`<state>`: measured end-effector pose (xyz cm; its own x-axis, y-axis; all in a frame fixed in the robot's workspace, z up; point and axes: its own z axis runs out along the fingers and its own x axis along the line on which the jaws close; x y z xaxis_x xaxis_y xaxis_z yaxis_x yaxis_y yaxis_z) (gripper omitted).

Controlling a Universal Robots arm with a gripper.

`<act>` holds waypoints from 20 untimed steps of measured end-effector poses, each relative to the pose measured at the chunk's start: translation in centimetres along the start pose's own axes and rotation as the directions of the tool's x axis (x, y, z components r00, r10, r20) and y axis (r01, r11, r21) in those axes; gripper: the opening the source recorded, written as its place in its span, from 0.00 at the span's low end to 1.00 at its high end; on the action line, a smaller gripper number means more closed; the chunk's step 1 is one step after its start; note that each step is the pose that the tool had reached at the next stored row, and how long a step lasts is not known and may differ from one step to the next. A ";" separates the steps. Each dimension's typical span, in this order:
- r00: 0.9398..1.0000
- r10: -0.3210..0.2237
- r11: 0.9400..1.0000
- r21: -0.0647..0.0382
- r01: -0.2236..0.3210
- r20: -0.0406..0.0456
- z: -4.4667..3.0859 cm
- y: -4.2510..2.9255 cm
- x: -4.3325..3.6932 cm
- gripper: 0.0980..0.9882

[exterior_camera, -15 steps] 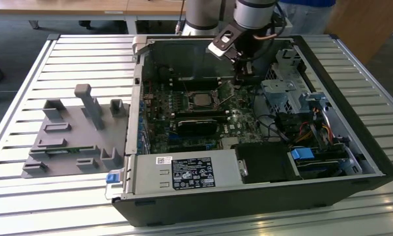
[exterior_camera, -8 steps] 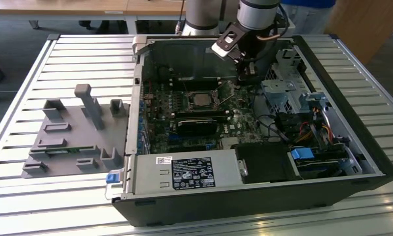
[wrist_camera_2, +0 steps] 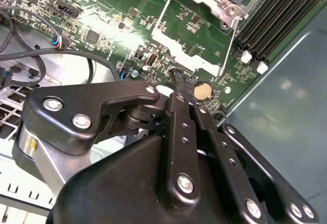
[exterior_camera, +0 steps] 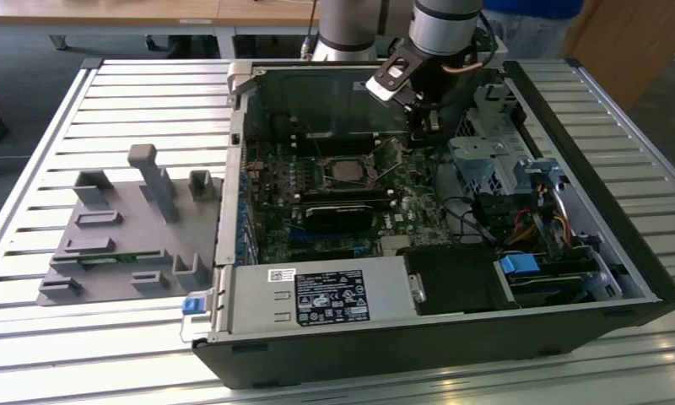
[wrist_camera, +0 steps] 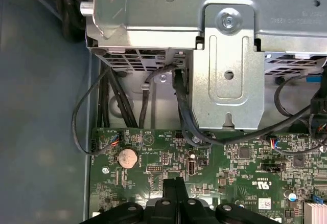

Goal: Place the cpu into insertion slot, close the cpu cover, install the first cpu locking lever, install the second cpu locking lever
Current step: 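Close the cpu cover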

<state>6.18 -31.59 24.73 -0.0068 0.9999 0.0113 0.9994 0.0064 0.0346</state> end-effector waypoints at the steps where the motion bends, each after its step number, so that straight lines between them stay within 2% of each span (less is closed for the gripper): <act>1: 1.000 0.000 1.000 0.001 0.000 0.000 0.08 -0.01 0.00 0.01; 8: 1.000 0.000 1.000 0.001 0.000 0.000 0.42 -0.19 0.00 0.01; 15: 1.000 0.000 1.000 0.001 0.000 0.000 0.43 -1.03 0.00 0.01; 16: 1.000 0.000 1.000 0.001 0.000 0.000 0.42 -1.63 0.02 0.01; 20: 1.000 0.000 1.000 0.001 0.000 0.000 0.44 -2.19 0.01 0.01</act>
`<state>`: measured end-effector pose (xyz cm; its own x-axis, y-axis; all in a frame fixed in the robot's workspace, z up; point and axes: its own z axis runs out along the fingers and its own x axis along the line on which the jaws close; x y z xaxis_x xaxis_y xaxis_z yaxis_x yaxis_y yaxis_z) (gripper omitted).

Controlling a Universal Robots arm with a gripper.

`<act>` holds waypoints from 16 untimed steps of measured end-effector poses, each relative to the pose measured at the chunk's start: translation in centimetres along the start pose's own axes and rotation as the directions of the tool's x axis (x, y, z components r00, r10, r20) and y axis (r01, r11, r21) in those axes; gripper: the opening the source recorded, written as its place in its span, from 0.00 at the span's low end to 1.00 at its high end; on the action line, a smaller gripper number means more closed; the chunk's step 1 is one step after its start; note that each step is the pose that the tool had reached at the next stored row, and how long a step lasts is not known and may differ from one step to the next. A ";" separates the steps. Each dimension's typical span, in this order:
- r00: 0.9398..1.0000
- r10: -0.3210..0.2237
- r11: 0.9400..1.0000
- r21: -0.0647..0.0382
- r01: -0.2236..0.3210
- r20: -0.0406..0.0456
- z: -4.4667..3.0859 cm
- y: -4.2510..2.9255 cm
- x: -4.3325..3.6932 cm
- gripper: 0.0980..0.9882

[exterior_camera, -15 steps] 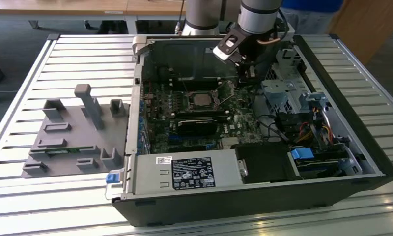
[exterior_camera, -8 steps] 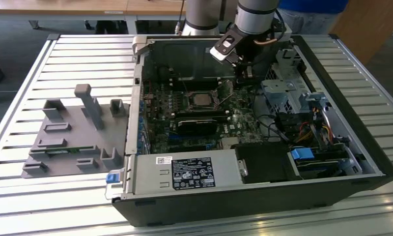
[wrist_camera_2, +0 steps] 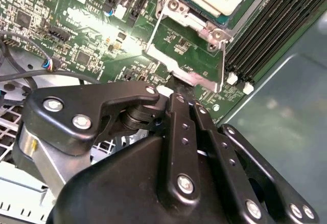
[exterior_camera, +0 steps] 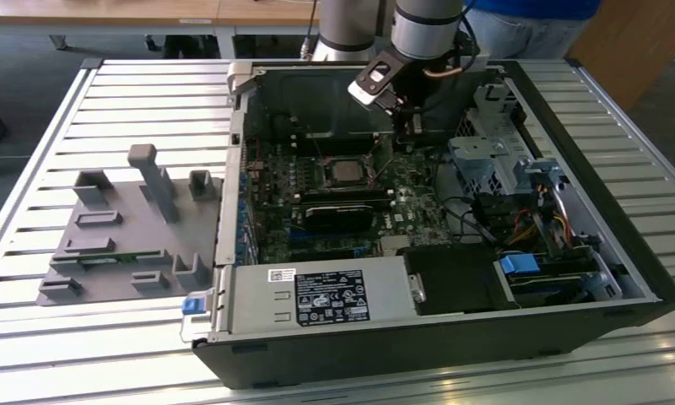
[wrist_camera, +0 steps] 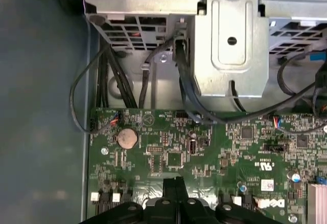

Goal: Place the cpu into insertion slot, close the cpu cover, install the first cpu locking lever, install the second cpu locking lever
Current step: 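Close the cpu cover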

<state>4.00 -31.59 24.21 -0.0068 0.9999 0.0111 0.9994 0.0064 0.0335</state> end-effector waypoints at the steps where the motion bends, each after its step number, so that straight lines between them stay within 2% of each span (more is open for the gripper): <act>1: 1.000 0.000 1.000 0.000 0.000 0.000 -0.01 -0.09 0.00 0.01; 5: 1.000 -0.001 1.000 0.000 0.001 0.000 0.00 -0.51 0.01 0.01; 16: 1.000 -0.001 1.000 0.000 0.001 0.000 0.03 -2.34 0.02 0.01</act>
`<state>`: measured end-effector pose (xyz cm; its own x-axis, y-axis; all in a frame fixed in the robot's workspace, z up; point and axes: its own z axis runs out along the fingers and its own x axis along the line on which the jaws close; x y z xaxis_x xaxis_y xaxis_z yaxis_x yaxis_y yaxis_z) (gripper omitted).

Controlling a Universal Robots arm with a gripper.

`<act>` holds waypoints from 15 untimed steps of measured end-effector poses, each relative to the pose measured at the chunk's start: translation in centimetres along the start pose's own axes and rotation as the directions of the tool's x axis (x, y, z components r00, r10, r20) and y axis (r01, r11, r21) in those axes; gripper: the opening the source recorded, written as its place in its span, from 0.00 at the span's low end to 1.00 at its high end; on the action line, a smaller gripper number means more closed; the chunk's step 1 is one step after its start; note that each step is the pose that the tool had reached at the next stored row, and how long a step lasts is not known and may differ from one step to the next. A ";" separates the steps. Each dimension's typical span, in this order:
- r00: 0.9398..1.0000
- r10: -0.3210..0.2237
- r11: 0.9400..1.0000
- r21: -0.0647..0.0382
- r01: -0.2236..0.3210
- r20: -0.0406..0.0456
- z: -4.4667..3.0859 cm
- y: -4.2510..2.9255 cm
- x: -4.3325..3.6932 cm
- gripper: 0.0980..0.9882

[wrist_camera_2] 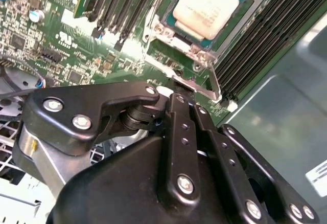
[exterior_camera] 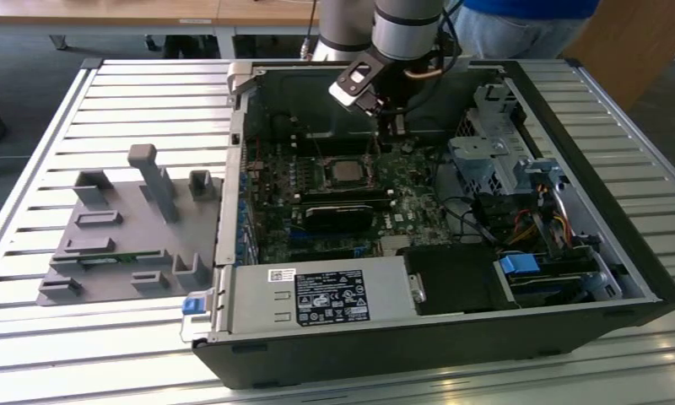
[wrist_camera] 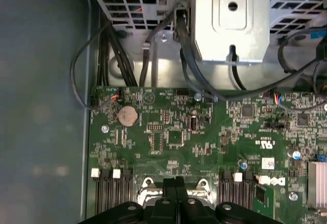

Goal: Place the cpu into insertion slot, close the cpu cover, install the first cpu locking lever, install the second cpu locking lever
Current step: 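Close the cpu cover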

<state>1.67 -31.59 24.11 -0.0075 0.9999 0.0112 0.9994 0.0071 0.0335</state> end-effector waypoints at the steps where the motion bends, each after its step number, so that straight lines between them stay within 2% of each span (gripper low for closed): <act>1: 1.000 0.000 1.000 0.000 0.000 0.000 0.01 -0.16 0.00 0.01; 15: 1.000 0.000 1.000 0.000 0.000 0.000 0.18 -2.21 0.02 0.01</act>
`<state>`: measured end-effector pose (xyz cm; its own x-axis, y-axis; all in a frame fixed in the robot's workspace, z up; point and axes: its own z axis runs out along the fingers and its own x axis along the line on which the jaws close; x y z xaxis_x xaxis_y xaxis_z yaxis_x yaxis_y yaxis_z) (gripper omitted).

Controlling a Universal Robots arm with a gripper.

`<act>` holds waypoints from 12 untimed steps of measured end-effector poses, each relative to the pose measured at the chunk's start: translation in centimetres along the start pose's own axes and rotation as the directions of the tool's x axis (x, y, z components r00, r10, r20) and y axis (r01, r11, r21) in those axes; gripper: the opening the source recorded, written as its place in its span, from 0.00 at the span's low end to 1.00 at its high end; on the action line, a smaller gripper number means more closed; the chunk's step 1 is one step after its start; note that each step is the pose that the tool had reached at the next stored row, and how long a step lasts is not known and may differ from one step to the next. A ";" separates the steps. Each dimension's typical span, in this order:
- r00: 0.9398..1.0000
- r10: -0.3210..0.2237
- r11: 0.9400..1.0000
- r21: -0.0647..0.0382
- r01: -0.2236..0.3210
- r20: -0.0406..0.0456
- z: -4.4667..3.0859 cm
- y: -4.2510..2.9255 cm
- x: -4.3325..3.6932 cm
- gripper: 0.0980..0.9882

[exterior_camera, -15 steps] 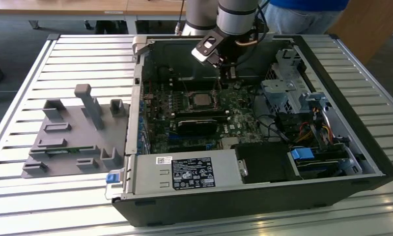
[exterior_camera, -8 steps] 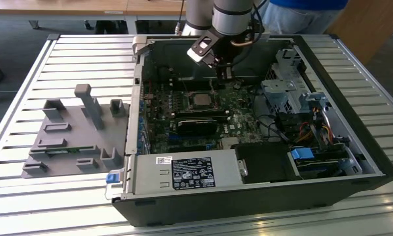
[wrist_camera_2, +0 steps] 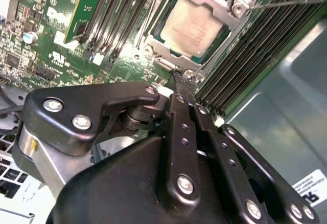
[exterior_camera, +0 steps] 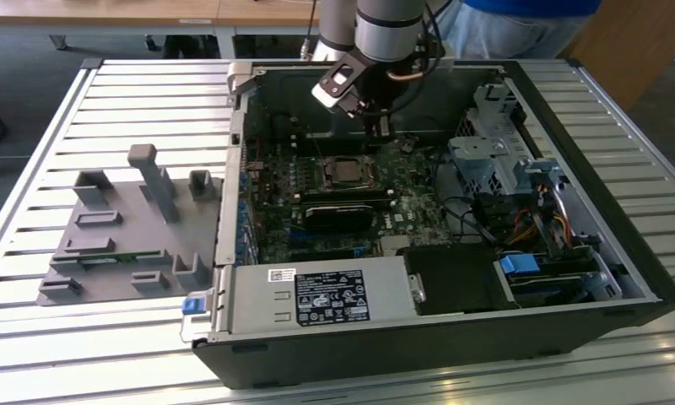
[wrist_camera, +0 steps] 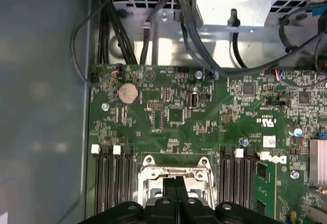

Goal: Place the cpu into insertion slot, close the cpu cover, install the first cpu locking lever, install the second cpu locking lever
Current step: 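Close the cpu cover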

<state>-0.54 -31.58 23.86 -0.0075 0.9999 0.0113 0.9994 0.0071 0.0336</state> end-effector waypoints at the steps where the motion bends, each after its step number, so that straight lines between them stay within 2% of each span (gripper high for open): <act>1: 1.000 0.000 1.000 0.000 0.000 0.000 0.06 -0.11 0.00 0.01; 3: 1.000 0.000 1.000 0.002 0.000 0.000 0.24 -0.20 0.00 0.01; 8: 1.000 0.000 1.000 0.016 0.000 0.000 0.93 -0.27 -0.11 0.01; 12: 1.000 0.000 1.000 0.016 0.000 0.000 1.36 -1.16 -0.12 0.01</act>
<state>-1.65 -31.69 22.46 -0.0073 0.9999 0.0113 0.9998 0.0071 0.0173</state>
